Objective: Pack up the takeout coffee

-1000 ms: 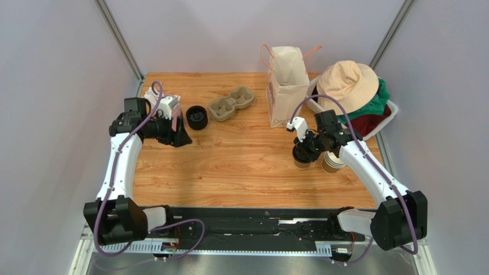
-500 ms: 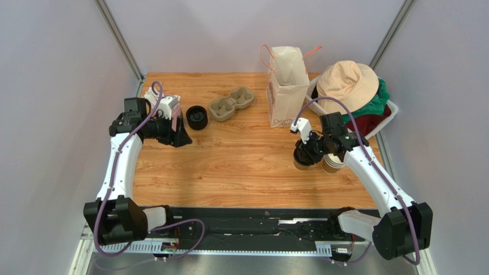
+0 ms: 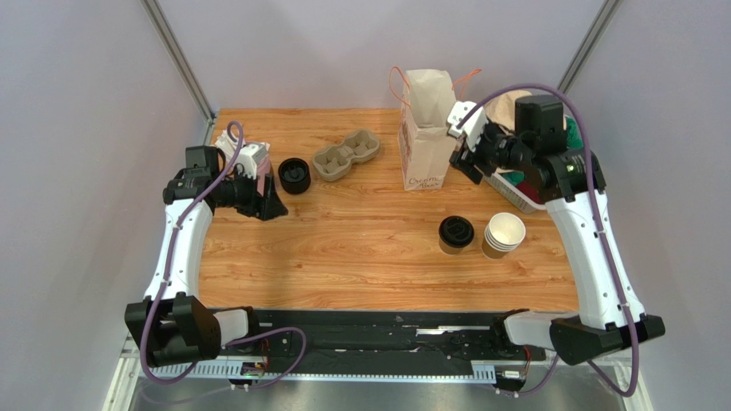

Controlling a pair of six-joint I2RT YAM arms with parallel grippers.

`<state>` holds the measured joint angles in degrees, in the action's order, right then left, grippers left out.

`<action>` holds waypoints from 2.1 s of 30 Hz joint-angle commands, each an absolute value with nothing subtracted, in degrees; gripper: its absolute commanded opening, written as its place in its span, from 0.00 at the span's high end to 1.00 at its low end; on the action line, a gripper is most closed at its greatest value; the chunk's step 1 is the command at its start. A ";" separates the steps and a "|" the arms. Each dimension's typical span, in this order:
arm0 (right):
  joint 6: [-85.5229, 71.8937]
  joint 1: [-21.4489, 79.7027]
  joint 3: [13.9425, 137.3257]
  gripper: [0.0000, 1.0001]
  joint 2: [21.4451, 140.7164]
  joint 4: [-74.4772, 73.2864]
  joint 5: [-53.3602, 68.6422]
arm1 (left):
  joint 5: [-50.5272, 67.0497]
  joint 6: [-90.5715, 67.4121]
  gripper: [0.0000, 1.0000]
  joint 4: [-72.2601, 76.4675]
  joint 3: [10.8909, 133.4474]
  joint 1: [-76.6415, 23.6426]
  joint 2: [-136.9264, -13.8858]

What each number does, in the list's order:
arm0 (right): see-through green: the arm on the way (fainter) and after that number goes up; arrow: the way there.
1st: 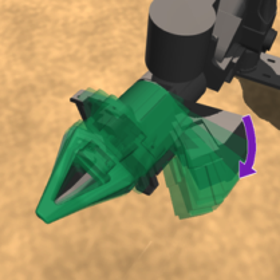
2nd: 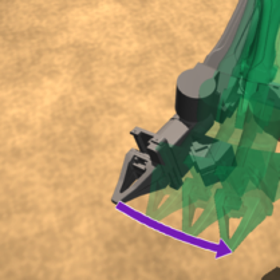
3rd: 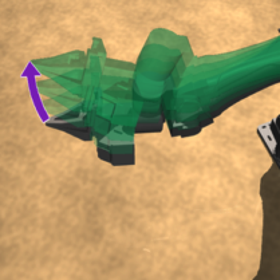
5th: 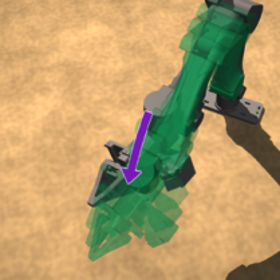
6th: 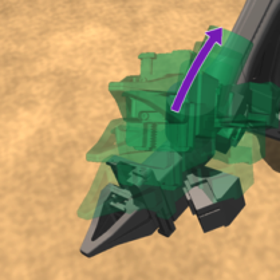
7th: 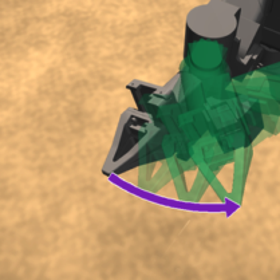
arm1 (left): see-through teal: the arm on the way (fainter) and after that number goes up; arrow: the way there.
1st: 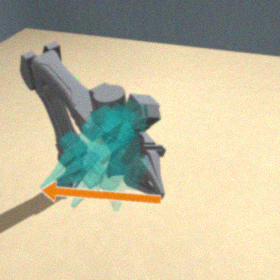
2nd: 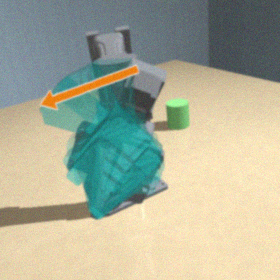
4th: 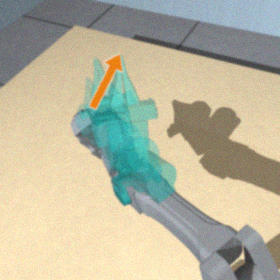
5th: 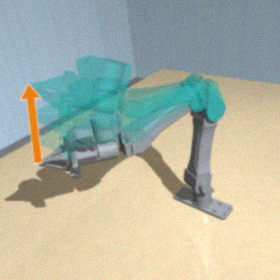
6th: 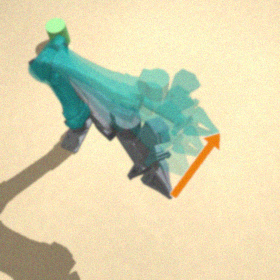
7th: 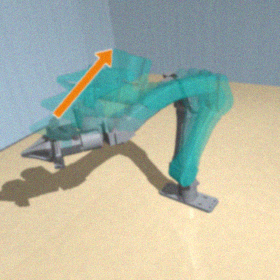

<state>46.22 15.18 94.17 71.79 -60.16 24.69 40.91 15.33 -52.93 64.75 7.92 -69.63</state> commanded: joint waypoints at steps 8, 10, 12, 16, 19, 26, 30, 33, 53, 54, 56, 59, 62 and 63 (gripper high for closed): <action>57.47 14.85 118.11 0.32 96.49 -59.85 27.95 | 46.49 20.48 0.19 -53.96 63.63 8.17 -66.36; 57.57 14.50 120.05 0.32 100.45 -59.16 29.00 | 46.41 20.65 0.19 -53.96 63.46 8.17 -66.62; 57.31 13.80 121.72 0.32 103.25 -57.93 30.41 | 46.49 20.92 0.19 -53.96 63.46 8.17 -66.80; 58.53 12.83 122.96 0.31 105.73 -56.95 32.61 | 45.97 21.09 0.19 -53.96 63.28 8.17 -67.67; 60.20 12.48 122.00 0.30 105.91 -57.22 33.13 | 45.62 21.18 0.19 -53.79 63.28 8.17 -68.29; 62.66 11.43 121.11 0.35 108.28 -61.16 35.15 | 45.18 21.09 0.19 -53.53 63.28 8.17 -69.43; 66.27 11.43 122.43 0.39 109.34 -67.84 36.74 | 44.91 21.09 0.19 -53.53 63.19 8.17 -69.70; 67.24 11.34 122.87 0.44 109.60 -69.25 36.48 | 44.65 21.09 0.19 -53.35 63.37 8.17 -70.05; 62.50 12.65 128.14 0.98 108.64 -76.72 39.11 | 45.09 21.01 0.19 -53.35 63.46 8.17 -70.93; 61.45 13.61 127.97 0.98 108.46 -76.73 39.29 | 45.26 21.09 0.19 -53.35 63.54 8.26 -70.93; 58.55 14.93 127.09 0.98 107.58 -76.56 39.46 | 45.35 21.18 0.20 -53.44 63.46 8.09 -70.84; 52.23 18.88 124.02 1.00 106.09 -73.58 35.61 | 45.53 21.18 0.20 -53.52 63.63 8.17 -70.75; 45.30 24.42 119.80 1.00 104.51 -69.72 28.41 | 45.62 21.18 0.19 -53.61 63.63 8.17 -70.40; 43.52 27.13 119.01 1.00 104.24 -69.00 25.26 | 45.79 21.27 0.20 -53.61 63.55 8.17 -70.05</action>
